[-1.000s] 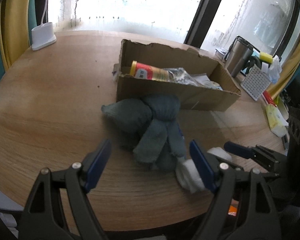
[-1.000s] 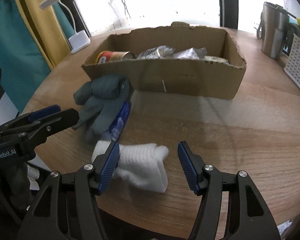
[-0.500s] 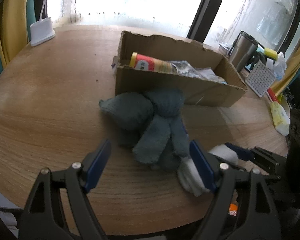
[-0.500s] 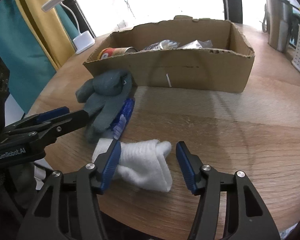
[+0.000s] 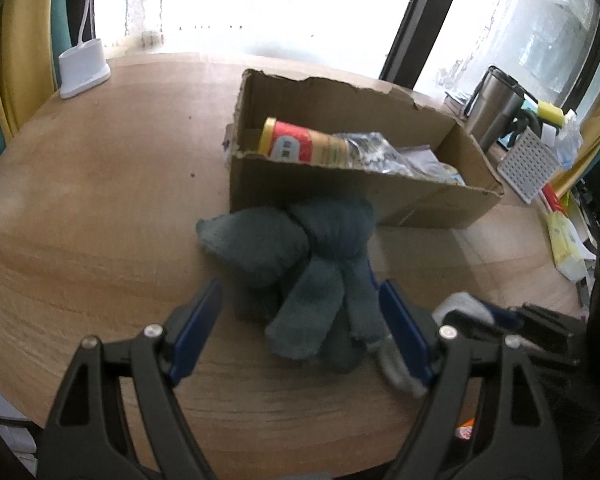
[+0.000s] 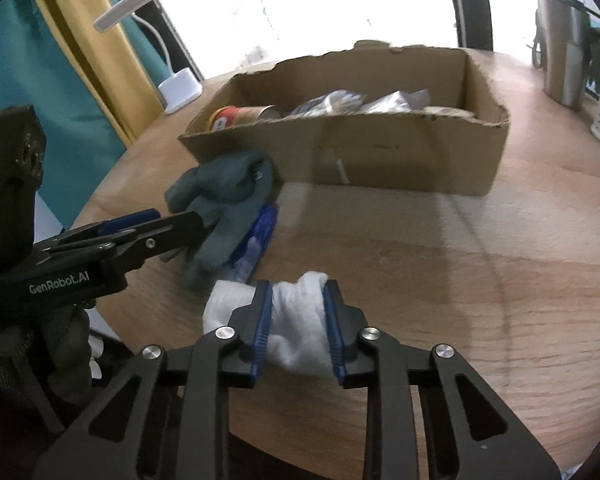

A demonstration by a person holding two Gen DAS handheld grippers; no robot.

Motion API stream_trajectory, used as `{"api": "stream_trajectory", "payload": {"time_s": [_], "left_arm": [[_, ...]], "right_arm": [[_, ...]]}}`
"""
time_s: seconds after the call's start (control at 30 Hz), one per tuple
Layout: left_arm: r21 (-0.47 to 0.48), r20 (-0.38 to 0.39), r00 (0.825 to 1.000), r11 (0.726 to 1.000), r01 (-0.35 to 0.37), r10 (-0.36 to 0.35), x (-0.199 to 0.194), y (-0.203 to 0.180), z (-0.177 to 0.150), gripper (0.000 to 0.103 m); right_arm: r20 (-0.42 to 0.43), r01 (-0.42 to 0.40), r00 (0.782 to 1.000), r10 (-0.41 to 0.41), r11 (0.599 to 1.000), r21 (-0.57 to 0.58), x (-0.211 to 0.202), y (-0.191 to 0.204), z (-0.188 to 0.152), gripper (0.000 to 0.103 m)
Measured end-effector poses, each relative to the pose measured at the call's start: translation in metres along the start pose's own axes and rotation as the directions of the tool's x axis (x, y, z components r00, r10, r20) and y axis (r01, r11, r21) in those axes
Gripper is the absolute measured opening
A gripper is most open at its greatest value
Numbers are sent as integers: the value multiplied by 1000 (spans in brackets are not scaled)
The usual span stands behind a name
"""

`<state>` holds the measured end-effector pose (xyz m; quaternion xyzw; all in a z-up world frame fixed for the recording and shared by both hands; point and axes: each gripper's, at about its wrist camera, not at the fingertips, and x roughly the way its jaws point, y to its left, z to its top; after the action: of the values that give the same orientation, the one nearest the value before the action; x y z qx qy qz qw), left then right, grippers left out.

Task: Organize objects
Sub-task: 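Grasp the white socks with the right tool while the left tool approaches the gray gloves, then grasp the gray gloves with the left tool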

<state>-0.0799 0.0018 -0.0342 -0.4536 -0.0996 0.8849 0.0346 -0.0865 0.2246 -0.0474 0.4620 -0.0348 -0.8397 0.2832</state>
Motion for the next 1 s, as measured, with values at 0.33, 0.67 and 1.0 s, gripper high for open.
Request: {"api": "stream_trajectory", "payload": {"time_s": [0.33,0.67,1.0], "left_arm": [[5,1,1000,1000,-19,19,12,-4,17,82],[21,-61,998,999,33,-31,39,-2,18,80],[28,-3,998,998,57,-57,27,-1,11,57]], "right_arm": [[35,25,999,-26,999,31,-12,-24,17,26],[28,47,998,-48,998,38,-9,-30,23,26],[33,55,998,-55,998,17,-10,-17,24,26]]}}
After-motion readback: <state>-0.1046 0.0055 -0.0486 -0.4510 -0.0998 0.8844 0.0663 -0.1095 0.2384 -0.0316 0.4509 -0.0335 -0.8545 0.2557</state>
